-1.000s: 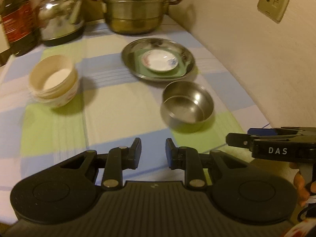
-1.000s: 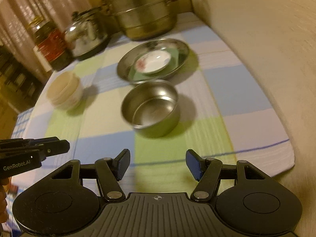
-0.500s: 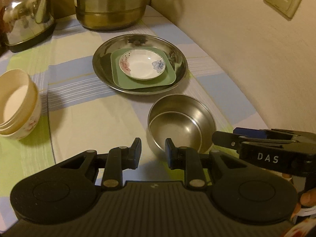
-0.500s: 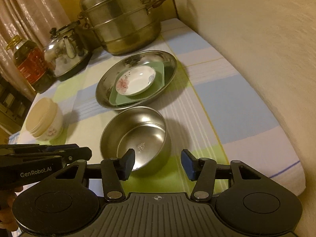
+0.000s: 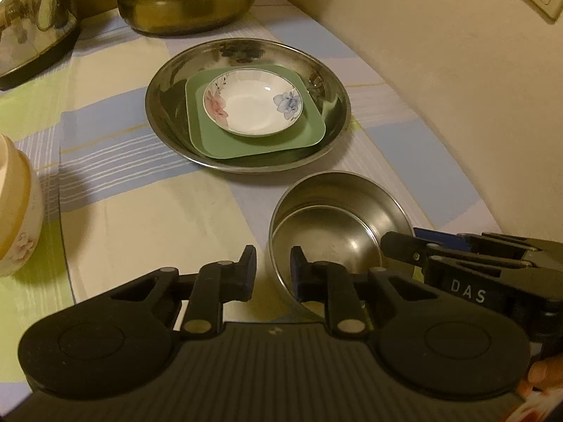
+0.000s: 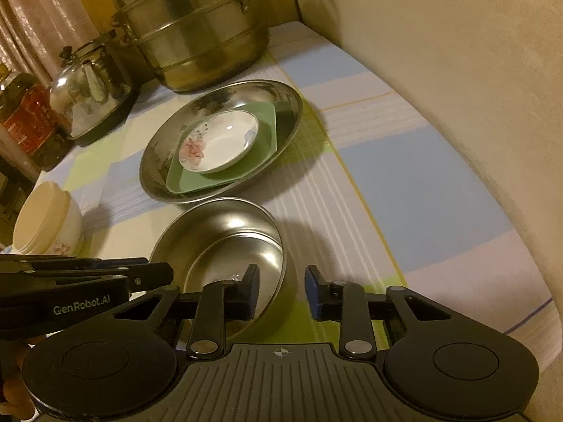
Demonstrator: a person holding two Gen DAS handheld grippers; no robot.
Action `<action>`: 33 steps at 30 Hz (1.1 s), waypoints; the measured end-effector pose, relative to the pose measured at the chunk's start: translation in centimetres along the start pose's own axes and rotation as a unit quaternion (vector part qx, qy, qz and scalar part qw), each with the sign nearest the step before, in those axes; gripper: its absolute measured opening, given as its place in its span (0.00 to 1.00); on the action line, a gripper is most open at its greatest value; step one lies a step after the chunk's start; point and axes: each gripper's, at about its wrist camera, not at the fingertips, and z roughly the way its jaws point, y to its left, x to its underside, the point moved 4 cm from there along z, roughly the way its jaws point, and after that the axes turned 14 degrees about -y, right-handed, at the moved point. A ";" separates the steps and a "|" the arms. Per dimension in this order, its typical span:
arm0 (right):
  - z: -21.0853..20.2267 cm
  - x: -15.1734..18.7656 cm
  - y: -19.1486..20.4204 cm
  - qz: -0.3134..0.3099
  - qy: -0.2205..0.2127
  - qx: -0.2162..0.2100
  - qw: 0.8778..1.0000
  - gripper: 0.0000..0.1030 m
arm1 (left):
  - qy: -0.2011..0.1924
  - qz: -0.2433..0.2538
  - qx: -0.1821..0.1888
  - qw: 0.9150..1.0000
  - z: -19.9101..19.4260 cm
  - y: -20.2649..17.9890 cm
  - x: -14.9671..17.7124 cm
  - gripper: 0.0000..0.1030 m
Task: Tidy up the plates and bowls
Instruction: 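Move the right gripper to the small steel bowl, then grasp the rim of the small steel bowl with the right gripper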
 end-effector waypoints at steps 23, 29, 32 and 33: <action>1.0 -0.1 0.3 -0.006 0.002 0.009 1.000 0.08 | 0.007 0.007 0.004 1.000 0.7 -0.2 0.2 0.06; 0.5 -0.2 0.5 -0.007 0.000 0.002 1.000 0.08 | 0.003 0.003 0.001 1.000 0.2 0.0 0.2 0.06; 0.2 -0.3 0.8 -0.008 -0.001 -0.002 1.000 0.08 | 0.000 -0.001 0.000 1.000 -0.3 0.2 0.2 0.05; 0.0 -0.4 0.9 -0.008 -0.001 -0.004 1.000 0.08 | -0.001 -0.003 -0.001 1.000 -0.5 0.2 0.3 0.05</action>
